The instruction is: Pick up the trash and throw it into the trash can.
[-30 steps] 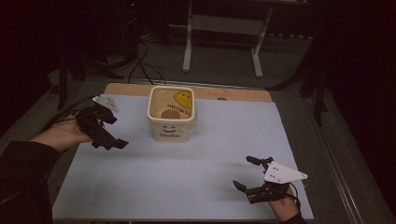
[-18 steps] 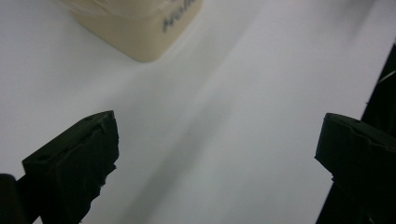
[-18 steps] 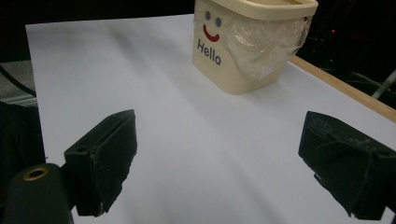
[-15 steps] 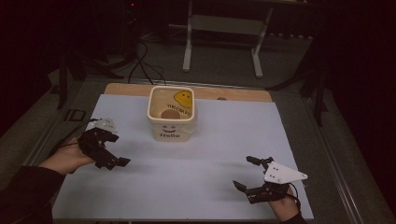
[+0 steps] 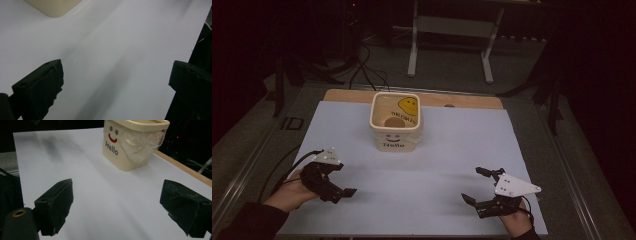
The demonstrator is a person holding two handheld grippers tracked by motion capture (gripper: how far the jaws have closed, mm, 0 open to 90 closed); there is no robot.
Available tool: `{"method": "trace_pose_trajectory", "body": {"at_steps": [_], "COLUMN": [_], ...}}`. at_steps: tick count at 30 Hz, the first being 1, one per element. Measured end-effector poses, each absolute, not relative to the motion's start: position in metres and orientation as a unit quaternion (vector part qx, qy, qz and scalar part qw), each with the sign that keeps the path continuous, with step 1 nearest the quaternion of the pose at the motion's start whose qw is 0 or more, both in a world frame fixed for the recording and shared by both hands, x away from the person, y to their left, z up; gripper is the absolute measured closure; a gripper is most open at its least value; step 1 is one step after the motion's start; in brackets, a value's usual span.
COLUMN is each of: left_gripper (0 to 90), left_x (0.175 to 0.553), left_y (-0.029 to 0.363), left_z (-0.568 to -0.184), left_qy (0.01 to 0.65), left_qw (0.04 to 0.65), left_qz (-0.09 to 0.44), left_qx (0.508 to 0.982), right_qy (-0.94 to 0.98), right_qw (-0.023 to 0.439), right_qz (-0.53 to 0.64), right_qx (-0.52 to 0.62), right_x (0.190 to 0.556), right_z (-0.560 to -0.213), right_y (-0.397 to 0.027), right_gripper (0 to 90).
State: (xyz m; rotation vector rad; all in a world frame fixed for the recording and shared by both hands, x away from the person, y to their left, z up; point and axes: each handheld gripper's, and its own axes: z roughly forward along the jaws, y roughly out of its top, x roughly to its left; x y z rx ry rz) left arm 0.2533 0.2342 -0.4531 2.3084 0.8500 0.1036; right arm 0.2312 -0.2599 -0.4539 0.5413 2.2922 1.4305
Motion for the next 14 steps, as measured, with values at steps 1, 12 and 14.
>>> {"method": "trace_pose_trajectory", "body": {"at_steps": [1, 12, 14], "left_gripper": [0.4, 0.4, 0.5], "left_x": [0.251, 0.238, 0.238], "left_y": [0.233, 0.227, 0.227], "left_z": [-0.455, -0.47, -0.475], "left_qy": [0.323, 0.327, 0.328], "left_qw": [0.335, 0.359, 0.354], "left_qz": [0.039, 0.039, 0.035], "left_qx": [0.884, 0.874, 0.875], "right_qy": [0.816, 0.817, 0.816], "right_qw": [0.193, 0.191, 0.19], "right_qz": [0.509, 0.509, 0.511], "right_qx": [0.193, 0.193, 0.194], "right_x": [0.231, 0.232, 0.232], "right_z": [-0.454, -0.454, -0.454], "right_y": [-0.26, -0.261, -0.261], "right_gripper": [11.4, 11.4, 11.4]}}
